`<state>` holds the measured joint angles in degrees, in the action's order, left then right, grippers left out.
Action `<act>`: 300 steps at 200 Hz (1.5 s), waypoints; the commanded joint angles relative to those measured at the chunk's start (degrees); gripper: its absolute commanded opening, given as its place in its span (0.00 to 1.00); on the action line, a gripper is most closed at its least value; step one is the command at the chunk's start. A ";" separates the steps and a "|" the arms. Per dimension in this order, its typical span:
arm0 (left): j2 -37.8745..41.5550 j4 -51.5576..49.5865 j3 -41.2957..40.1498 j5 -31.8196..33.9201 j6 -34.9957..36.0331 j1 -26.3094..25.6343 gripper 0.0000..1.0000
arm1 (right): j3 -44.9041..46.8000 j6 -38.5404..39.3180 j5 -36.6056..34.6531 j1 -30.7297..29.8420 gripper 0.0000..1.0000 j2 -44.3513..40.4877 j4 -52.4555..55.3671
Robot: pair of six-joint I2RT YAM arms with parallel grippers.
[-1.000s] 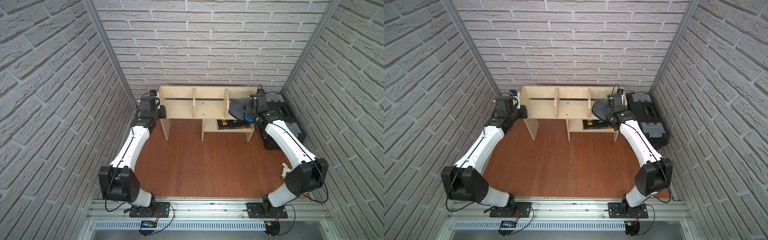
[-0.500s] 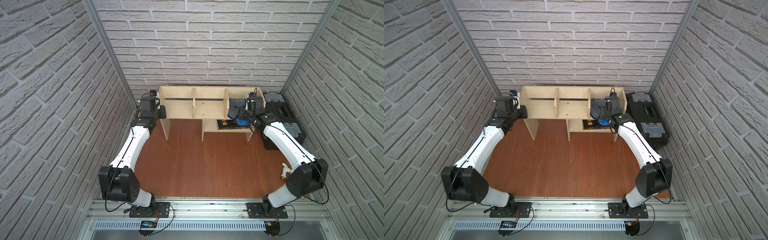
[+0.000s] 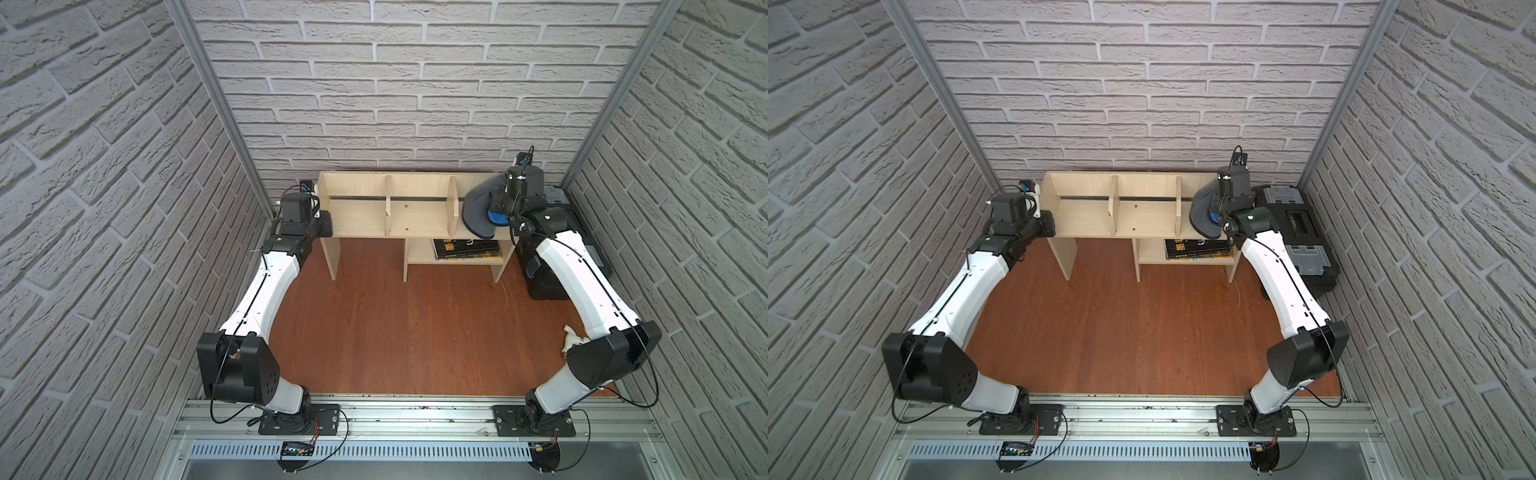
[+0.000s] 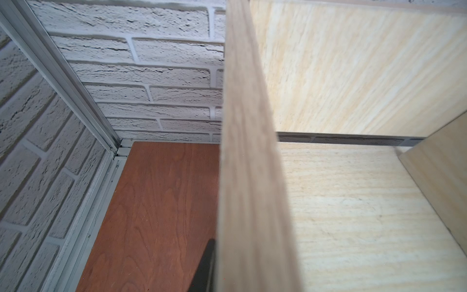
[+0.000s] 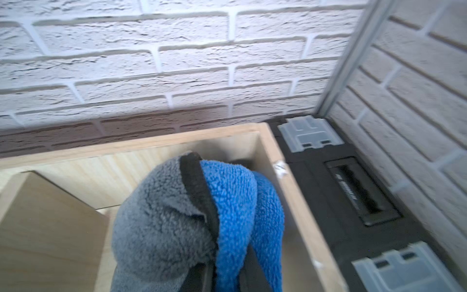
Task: Wipe the bookshelf clean with a cloth
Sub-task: Wipe the dust from the shelf.
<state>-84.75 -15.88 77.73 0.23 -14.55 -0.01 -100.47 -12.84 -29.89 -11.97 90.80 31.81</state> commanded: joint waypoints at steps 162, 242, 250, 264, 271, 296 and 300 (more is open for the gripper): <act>-0.24 -2.12 -1.57 -3.22 -6.68 0.40 0.00 | -5.94 -1.54 13.59 -2.10 0.03 5.86 3.80; 0.21 -2.12 -1.47 -3.65 -6.96 0.44 0.00 | 0.63 0.72 -3.67 -0.22 0.03 3.90 5.99; 0.32 -2.06 -1.59 -3.73 -6.97 0.45 0.00 | 1.49 -0.07 -1.51 -0.20 0.03 4.07 5.24; 0.12 -1.97 -1.62 -3.73 -6.94 0.40 0.00 | 1.68 -1.14 6.36 -0.25 0.03 5.08 4.08; -0.01 -2.01 -1.59 -3.68 -6.96 0.44 0.00 | 1.57 -1.39 12.02 -0.33 0.03 5.85 3.16; -0.15 -2.08 -1.54 -3.69 -6.98 0.41 0.00 | 2.09 -4.31 27.42 -0.67 0.03 7.63 0.60; -0.18 -2.05 -1.61 -3.70 -6.89 0.45 0.00 | 2.57 -4.96 28.53 -0.61 0.03 7.59 0.20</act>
<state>-84.75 -15.88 77.73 0.23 -14.57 -0.05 -98.85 -14.24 -17.02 -12.05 97.60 37.04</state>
